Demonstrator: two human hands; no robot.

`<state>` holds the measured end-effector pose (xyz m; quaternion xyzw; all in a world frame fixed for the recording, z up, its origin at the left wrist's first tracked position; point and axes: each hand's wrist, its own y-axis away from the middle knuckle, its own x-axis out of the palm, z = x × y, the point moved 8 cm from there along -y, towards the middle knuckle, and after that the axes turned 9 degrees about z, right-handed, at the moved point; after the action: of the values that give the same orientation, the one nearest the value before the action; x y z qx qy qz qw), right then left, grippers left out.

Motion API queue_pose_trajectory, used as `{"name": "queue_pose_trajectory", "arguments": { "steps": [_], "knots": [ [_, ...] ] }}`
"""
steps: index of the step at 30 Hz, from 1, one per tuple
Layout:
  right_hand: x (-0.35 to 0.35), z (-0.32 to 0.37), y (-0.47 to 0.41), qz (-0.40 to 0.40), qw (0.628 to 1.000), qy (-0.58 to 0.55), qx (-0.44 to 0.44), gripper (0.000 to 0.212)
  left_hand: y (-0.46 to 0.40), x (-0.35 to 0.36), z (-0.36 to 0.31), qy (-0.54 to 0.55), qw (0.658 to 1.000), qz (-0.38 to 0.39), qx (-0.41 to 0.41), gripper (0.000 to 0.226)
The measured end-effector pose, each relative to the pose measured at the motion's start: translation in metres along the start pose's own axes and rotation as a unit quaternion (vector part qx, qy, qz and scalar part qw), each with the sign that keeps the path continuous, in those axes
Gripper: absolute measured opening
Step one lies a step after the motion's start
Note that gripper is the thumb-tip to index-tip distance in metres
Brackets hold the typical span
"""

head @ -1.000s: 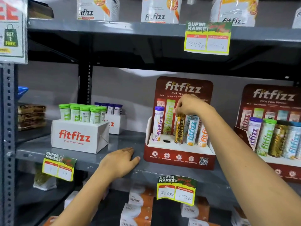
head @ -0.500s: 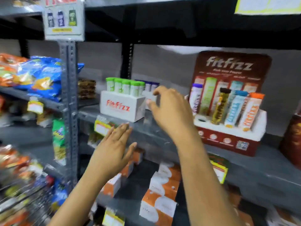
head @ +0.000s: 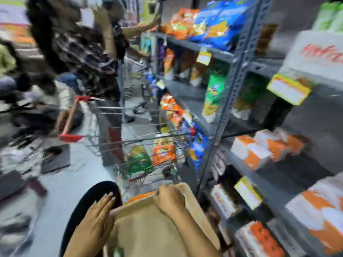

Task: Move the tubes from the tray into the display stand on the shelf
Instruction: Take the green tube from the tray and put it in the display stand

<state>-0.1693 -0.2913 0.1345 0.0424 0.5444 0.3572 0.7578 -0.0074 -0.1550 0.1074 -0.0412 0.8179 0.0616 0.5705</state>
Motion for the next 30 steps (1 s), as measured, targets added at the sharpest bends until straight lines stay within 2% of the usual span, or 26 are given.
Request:
{"name": "queue_pose_trajectory", "arguments": {
  "steps": [6,14,22,27,30],
  "knots": [
    [0.164,0.025,-0.030,0.155,0.987,0.043,-0.030,0.038,0.063,0.073,0.068,0.015,0.994,0.016,-0.102,0.070],
    [0.285,0.032,-0.065,0.221,0.967,0.113,-0.056,0.041,0.065,0.081,0.073,0.004,0.994,-0.024,-0.105,0.068],
    [0.285,0.054,-0.088,0.171,0.978,0.108,-0.050,0.036,0.069,0.079,0.077,0.008,0.990,-0.066,-0.124,0.057],
    [0.270,0.055,-0.091,0.217,0.969,0.111,-0.047,0.030,0.068,0.082,0.078,-0.001,0.990,-0.056,-0.126,0.057],
    [0.245,0.056,-0.082,0.229,0.964,0.115,-0.064,0.034,0.067,0.084,0.078,-0.013,0.991,-0.036,-0.127,0.058]
  ]
}}
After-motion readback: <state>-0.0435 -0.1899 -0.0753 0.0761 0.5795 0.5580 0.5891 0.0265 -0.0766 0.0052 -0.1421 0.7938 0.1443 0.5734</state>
